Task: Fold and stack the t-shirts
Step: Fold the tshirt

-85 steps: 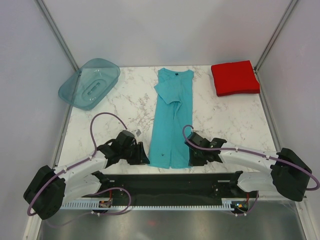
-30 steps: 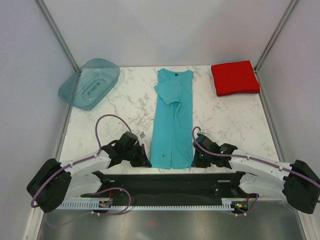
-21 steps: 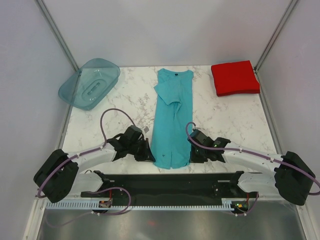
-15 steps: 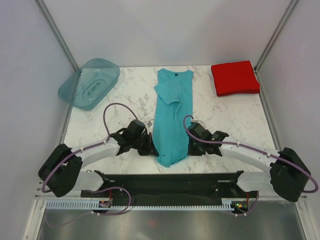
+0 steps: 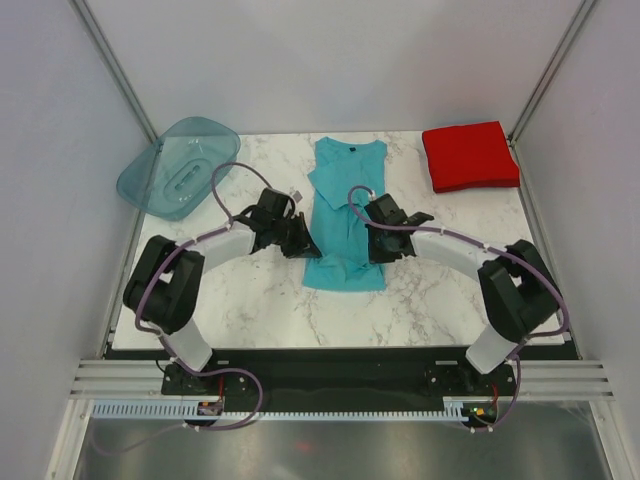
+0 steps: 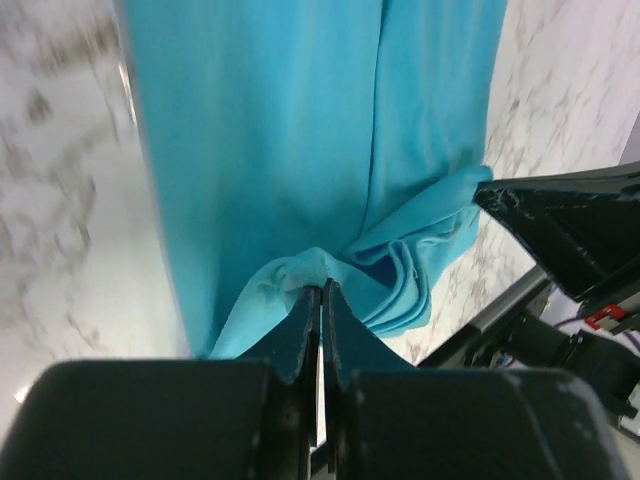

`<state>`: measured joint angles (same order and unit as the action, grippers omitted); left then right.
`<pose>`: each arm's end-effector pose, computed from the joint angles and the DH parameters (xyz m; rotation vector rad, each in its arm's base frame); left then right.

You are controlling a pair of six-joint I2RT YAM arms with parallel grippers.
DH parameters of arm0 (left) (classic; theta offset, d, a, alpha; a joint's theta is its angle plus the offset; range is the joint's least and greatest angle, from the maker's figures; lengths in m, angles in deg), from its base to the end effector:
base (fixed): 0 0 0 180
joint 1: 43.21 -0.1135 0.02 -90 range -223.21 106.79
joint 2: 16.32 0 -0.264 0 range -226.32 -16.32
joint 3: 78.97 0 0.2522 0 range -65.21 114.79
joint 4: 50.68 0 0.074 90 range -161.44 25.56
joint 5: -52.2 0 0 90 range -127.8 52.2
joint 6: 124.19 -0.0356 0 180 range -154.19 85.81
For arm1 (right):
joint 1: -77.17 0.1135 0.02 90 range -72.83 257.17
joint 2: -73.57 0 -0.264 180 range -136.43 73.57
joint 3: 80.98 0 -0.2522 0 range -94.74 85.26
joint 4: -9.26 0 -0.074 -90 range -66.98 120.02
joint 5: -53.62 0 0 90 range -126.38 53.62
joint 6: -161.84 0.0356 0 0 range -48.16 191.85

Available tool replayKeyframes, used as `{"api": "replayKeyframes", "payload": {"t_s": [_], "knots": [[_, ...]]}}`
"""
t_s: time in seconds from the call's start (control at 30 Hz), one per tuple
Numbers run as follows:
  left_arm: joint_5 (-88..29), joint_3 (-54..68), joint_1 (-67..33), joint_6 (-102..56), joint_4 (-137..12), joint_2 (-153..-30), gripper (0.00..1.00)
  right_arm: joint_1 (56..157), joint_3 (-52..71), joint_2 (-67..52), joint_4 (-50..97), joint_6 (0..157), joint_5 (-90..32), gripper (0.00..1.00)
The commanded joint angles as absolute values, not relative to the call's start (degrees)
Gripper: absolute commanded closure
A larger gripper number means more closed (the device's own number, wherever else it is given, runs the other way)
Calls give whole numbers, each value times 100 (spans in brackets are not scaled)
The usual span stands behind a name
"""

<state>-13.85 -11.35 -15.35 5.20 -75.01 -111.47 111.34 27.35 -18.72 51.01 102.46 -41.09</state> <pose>0.2878 -0.1685 0.1761 -0.0727 2.6512 -0.9735 0.2642 0.1758 0.1915 -0.0559 2.6790 0.2600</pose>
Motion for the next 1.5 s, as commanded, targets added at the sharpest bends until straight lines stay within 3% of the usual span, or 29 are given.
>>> {"api": "replayKeyframes", "payload": {"t_s": [0.0,0.37,1.3,1.37,1.43,1.47], "knots": [[-1108,-441,-1850,53,-7437,-11562,98,10926,2032,-2310,4974,9567,-4218,100],[-756,1159,-2413,-176,-7621,-12687,98,10380,406,-3224,5264,9127,-4157,100],[-396,3735,-2950,-167,-7710,-14771,98,9264,-1573,-5079,5194,9083,-3252,100],[-274,3884,-2950,-220,-7710,-14798,88,9264,-1722,-5132,5194,9118,-3260,98],[-203,3964,-2967,-395,-7718,-14746,67,9237,-1958,-5150,5324,9337,-3461,91],[-237,3955,-2994,-465,-7745,-14658,65,9237,-2081,-5141,5447,9425,-3584,87]]}}
